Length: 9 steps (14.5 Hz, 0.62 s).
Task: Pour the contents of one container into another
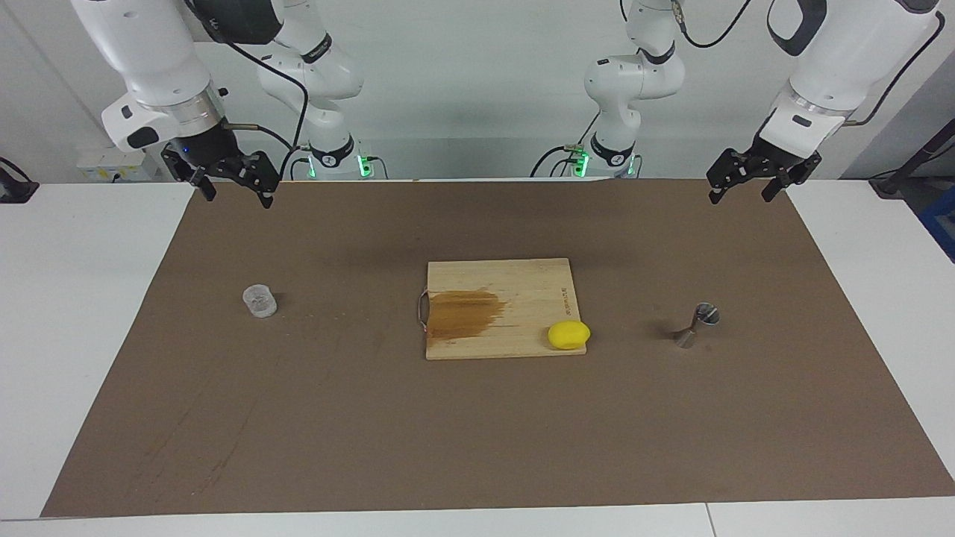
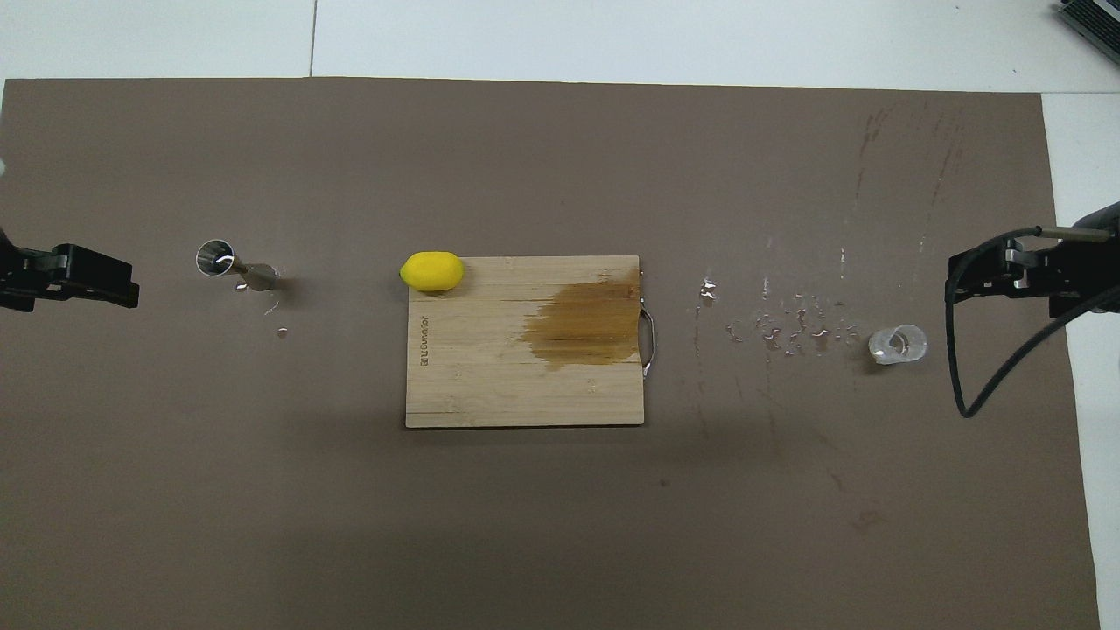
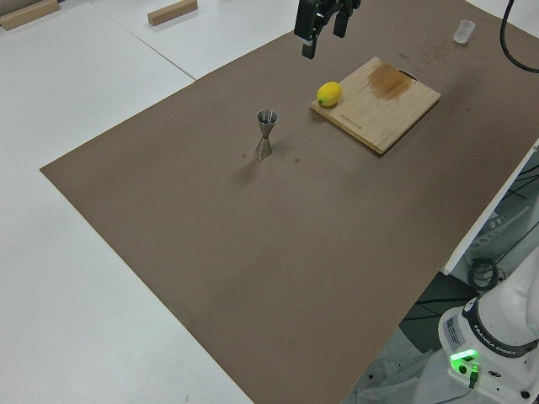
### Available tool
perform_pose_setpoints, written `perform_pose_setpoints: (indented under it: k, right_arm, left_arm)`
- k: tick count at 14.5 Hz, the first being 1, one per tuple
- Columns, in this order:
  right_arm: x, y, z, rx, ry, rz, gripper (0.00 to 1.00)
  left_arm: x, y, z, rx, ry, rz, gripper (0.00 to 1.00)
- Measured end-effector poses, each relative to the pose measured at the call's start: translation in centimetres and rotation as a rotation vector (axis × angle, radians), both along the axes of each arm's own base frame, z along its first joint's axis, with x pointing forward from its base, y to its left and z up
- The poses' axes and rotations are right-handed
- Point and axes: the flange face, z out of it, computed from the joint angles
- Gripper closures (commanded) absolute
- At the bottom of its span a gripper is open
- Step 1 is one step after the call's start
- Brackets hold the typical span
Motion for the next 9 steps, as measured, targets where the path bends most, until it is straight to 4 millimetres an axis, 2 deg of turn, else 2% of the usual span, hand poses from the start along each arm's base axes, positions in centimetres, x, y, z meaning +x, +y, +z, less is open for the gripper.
perform_pose_setpoints:
  k: [9]
  right_arm:
    - [0.0, 0.0, 0.0, 0.0, 0.0, 0.0, 0.0]
  left_arm:
    - [-0.29, -0.49, 0.05, 0.0, 0.009, -0.009, 0.0]
